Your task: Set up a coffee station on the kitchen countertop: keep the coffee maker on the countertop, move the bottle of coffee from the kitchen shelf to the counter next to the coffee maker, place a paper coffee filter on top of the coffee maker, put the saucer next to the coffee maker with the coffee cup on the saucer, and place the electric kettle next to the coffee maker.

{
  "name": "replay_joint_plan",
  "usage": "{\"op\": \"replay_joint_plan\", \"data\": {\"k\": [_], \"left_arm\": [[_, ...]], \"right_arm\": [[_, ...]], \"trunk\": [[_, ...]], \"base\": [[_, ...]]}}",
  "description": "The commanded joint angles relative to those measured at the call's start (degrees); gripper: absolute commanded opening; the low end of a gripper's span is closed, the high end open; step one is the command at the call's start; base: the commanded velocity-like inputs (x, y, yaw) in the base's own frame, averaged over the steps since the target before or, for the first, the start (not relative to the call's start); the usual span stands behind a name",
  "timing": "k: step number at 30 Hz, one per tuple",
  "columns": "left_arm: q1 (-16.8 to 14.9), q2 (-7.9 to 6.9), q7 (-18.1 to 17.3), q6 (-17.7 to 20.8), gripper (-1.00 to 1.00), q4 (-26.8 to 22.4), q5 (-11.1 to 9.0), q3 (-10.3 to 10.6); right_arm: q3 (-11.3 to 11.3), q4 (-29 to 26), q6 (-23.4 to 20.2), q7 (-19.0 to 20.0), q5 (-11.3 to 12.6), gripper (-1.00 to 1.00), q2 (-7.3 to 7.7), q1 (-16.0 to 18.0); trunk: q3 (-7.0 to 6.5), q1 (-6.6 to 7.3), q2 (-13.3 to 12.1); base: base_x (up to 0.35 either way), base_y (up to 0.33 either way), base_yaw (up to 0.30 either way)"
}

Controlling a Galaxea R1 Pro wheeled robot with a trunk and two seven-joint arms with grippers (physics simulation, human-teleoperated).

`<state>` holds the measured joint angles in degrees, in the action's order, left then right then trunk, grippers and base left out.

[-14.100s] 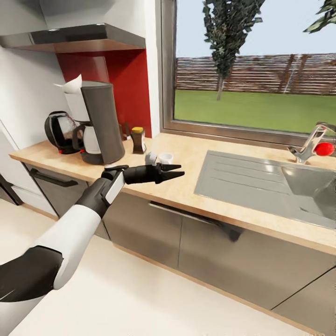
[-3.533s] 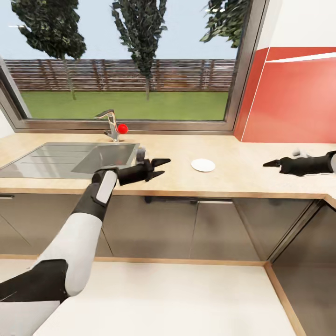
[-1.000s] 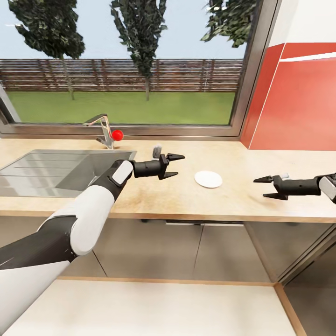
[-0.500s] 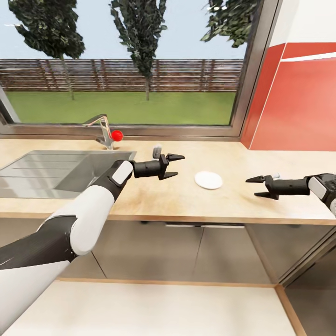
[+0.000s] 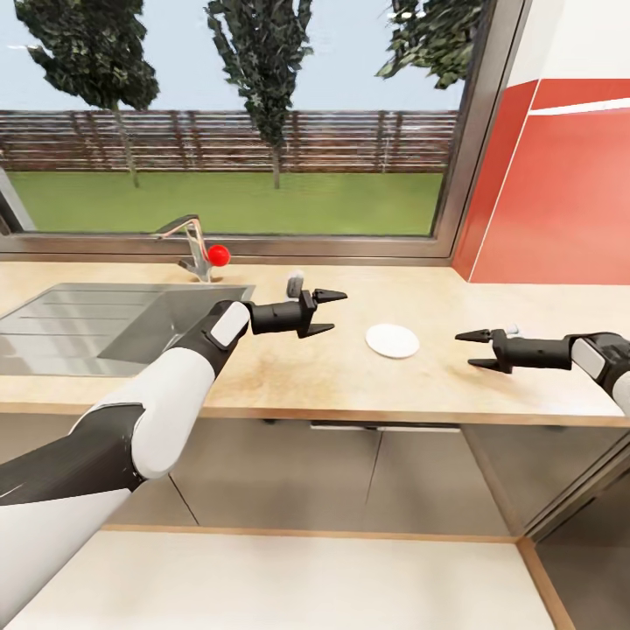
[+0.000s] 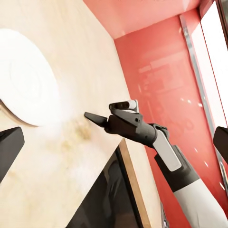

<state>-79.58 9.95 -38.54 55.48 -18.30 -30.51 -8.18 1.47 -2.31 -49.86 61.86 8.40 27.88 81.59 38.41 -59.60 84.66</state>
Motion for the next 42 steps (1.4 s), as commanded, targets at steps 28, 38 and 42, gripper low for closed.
{"op": "replay_joint_plan", "data": {"k": [28,38,42], "left_arm": [[0.0,0.05,-0.2,0.2,1.00,0.1,0.5,-0.3],[0.0,0.05,-0.2,0.2,1.00,0.0,0.5,-0.3],[0.0,0.05,-0.2,-0.3,1.00,0.1,0.5,-0.3]], "right_arm": [[-0.3,0.1,0.5,0.3,0.0,1.00,-2.73,-0.1],[-0.2,0.1,0.5,0.3,0.0,1.00,-2.99,-0.1],[-0.3,0.1,0.5,0.3,0.0,1.00,-3.06,-0.1]], "trunk": [[0.06,0.00,0.0],[0.06,0.00,0.0],[0.06,0.00,0.0]], "base": [[0.047,-0.090,0.000],[0.000,-0.150,0.000],[0.000,-0.027,0.000]]}}
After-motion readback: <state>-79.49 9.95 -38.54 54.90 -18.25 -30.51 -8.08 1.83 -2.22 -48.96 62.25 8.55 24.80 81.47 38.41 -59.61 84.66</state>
